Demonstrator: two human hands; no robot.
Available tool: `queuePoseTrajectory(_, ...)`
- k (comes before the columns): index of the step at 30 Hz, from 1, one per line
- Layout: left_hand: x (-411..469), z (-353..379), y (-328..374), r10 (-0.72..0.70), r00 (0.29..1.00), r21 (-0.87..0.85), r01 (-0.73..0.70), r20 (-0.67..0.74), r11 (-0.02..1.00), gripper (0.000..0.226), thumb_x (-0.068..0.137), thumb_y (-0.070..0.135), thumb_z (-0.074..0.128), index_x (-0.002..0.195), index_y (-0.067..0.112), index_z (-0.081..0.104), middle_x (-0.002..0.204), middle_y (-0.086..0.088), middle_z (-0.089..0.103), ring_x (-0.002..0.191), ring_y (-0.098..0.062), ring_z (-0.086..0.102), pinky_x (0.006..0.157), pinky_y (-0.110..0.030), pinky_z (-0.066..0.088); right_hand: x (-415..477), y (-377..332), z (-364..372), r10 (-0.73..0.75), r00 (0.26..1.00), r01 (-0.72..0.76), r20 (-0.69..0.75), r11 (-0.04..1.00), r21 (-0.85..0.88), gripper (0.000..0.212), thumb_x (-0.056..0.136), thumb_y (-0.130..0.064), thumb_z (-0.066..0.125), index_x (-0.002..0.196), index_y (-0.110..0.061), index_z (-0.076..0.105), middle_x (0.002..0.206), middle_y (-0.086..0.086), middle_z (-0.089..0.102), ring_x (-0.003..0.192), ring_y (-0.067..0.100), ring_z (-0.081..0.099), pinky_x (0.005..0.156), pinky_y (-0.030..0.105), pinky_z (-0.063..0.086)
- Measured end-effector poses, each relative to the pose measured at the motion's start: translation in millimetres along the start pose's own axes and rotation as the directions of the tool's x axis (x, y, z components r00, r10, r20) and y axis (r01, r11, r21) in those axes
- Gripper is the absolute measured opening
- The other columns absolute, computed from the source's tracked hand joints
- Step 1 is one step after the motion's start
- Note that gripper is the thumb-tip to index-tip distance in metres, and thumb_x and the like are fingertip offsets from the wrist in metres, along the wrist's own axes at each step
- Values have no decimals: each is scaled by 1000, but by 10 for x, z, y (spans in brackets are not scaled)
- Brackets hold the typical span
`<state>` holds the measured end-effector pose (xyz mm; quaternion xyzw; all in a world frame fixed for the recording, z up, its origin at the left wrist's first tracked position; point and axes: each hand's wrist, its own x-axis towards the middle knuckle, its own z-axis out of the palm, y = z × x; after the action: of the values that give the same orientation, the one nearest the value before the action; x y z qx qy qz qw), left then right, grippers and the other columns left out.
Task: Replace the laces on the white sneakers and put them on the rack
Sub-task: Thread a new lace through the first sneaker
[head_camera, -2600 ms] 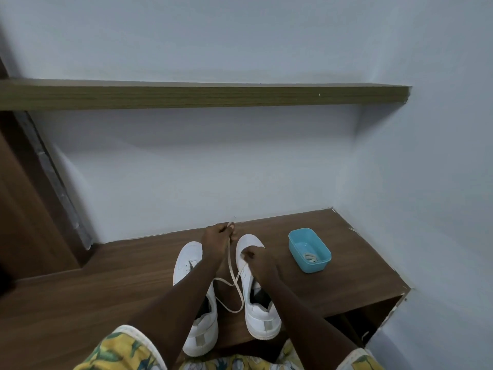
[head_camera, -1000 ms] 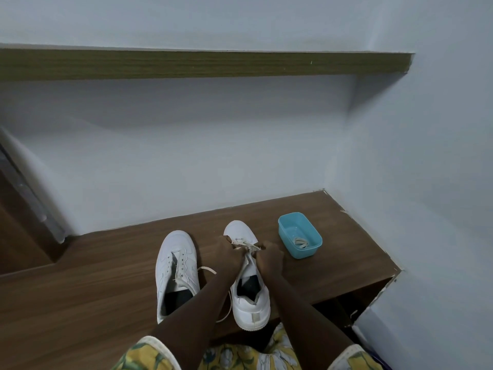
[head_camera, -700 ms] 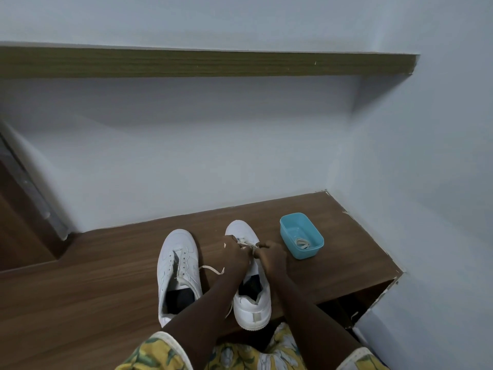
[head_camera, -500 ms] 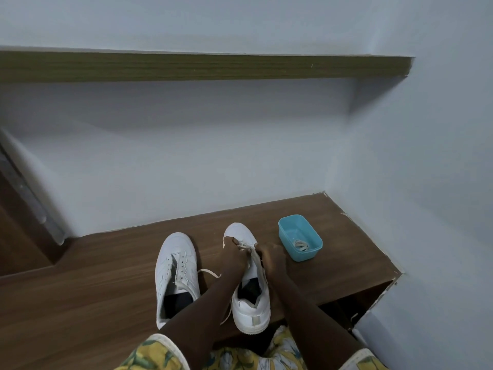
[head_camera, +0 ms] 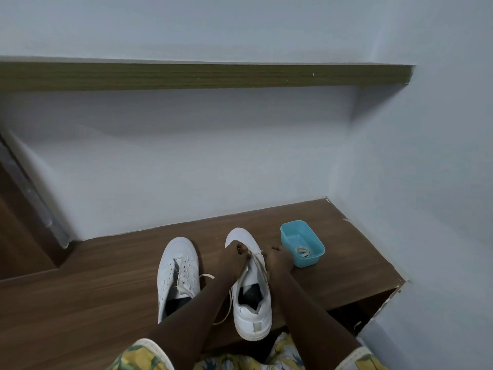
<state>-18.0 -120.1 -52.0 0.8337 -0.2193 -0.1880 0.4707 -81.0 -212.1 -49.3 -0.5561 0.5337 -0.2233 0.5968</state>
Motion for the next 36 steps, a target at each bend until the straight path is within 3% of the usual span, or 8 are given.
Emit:
queuePoseTrajectory(6,10,-112,38,63,997,72,-66,45,995,29,90,5,55,67,21,54,69,13,56,61,-3,49,53,-6,38,42,-78,-194,34,965,-3,-260,993,119,22,91,-5,55,108,2,66,107,16,68,99,27,64,86,35,52)
queuePoseTrajectory(13,-19,-222,-63,23,1000,27,-24,19,999,20,91,10,58,72,17,59,77,2,59,76,-14,53,73,-28,40,-12,-107,-380,-19,892,119,-451,974,194,28,91,-7,58,117,1,57,124,19,59,114,31,60,96,39,51)
queuePoseTrajectory(16,-34,-237,-80,54,998,74,-56,26,996,13,91,7,56,82,10,63,80,0,58,77,-14,51,70,-24,37,-63,-113,-328,-232,913,225,-335,972,-62,18,93,-8,53,106,1,61,108,15,65,98,25,62,84,30,47)
queuePoseTrajectory(20,-28,-213,-57,81,996,143,-86,44,986,12,93,10,54,82,15,58,83,0,58,80,-14,52,64,-23,35,-70,-91,-185,-409,909,409,80,838,-362,20,91,-8,49,92,3,66,91,15,67,79,22,57,68,30,39)
queuePoseTrajectory(25,-25,-186,-71,68,998,135,-70,17,988,17,92,7,53,78,16,56,89,-9,64,82,-15,52,71,-25,36,-48,-26,-63,-368,818,568,442,633,-525,27,91,-6,51,111,-3,69,112,11,68,103,20,62,81,17,39)
queuePoseTrajectory(29,-21,-197,-73,66,998,173,-64,-6,983,15,95,12,51,97,5,63,100,-11,66,93,-22,58,72,-24,35,-38,16,-75,-336,836,547,434,576,-608,25,93,-9,47,96,1,70,101,14,69,95,24,62,71,22,35)
queuePoseTrajectory(32,-29,-207,-104,91,995,215,-80,-43,973,20,96,18,49,101,7,65,98,-11,66,93,-24,61,69,-24,35,-62,-18,-114,-334,883,467,329,566,-679,22,93,-11,44,74,-7,55,81,8,59,83,23,55,70,26,35)
queuePoseTrajectory(36,-39,-202,-62,201,979,418,-195,29,887,24,96,20,49,114,18,65,107,-6,65,99,-18,59,75,-20,37,-33,-1,-256,-294,937,332,187,590,-736,25,97,-14,42,109,-3,61,108,9,64,105,23,61,82,29,46)
